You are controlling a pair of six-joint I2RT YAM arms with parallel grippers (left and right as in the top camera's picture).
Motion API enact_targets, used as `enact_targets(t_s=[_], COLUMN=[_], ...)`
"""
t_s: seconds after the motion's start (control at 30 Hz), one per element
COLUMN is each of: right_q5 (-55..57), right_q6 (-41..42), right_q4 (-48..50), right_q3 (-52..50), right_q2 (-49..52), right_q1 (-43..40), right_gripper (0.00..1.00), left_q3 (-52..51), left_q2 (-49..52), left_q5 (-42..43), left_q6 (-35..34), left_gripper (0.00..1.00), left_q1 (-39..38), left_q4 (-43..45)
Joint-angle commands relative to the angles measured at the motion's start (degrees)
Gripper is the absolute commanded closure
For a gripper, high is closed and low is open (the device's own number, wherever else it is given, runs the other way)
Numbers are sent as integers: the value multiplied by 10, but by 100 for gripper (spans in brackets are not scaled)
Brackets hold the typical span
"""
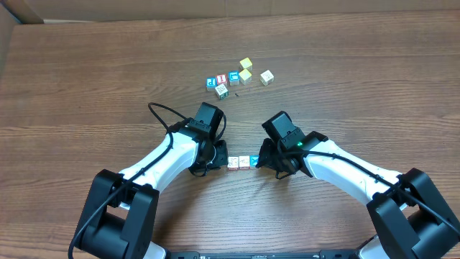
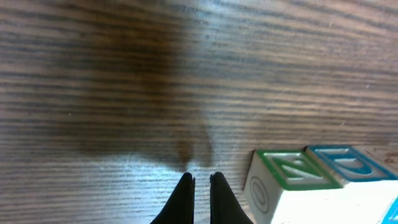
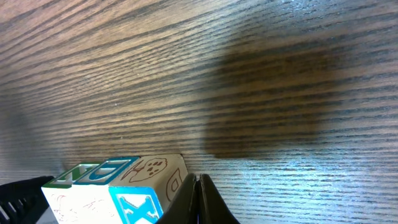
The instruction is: Flip 3 blocks
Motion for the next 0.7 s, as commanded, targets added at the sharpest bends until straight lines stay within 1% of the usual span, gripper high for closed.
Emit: enact_targets(t_s=[0.0, 0.17, 0.37, 0.4, 0.43, 0.67], right_q5=[5, -5, -15, -21, -30, -42], right_q6=[3, 3, 3, 3, 3, 3], right_q4=[4, 5, 6, 9, 13, 29], right_q3=[-3, -3, -3, -3, -3, -3], right_q2=[5, 5, 5, 5, 5, 5], right_q1=[3, 3, 3, 3, 3, 3], right_gripper=[96, 96, 96, 96, 96, 96], left_q3=[-5, -5, -5, -5, -5, -5], left_q2=[4, 4, 4, 4, 4, 4], left_q5=[20, 37, 37, 37, 37, 37], left_q6=[-7, -8, -7, -8, -7, -7], left_gripper=[96, 96, 96, 97, 96, 96], left_q1=[-3, -3, -3, -3, -3, -3], left_q4=[14, 22, 22, 21, 21, 21])
